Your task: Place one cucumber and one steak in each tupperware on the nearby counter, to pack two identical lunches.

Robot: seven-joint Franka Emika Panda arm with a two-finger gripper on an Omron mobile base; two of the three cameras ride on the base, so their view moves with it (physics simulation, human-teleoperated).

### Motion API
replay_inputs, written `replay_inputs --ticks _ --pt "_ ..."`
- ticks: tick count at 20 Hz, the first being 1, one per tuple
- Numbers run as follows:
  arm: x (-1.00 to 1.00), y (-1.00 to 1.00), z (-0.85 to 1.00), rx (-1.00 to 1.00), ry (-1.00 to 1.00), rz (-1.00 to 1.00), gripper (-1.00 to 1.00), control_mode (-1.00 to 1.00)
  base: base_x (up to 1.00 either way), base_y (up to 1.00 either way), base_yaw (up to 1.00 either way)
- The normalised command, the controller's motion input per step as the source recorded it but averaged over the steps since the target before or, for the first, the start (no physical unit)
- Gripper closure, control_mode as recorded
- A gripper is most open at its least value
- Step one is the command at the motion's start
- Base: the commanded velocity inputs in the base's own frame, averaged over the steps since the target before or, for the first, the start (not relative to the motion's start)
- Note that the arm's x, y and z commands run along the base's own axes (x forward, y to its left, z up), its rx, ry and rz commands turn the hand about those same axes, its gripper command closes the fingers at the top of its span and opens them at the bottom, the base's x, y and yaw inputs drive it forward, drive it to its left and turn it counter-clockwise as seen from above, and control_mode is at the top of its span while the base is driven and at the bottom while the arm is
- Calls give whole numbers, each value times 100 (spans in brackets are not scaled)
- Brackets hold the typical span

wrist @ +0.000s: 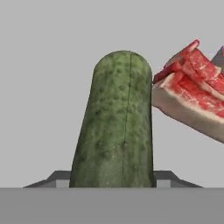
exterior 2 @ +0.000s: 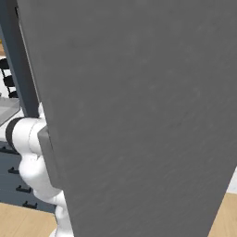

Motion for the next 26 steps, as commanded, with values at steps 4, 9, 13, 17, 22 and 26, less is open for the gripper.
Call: replay_inputs --ticks 4,9,13,17,22,26 --pt "-100 0 71 0 -13 0 100 -100 0 0 0" --pt "-100 0 100 0 -5 0 100 -100 0 0 0" --pt "-100 0 94 1 2 0 100 -100 0 0 0" --pt "-100 0 65 0 13 5 100 -100 0 0 0" --pt "-100 0 19 0 15 13 100 -100 0 0 0" --pt "-25 0 -1 0 -1 3 100 100 -75 36 16"
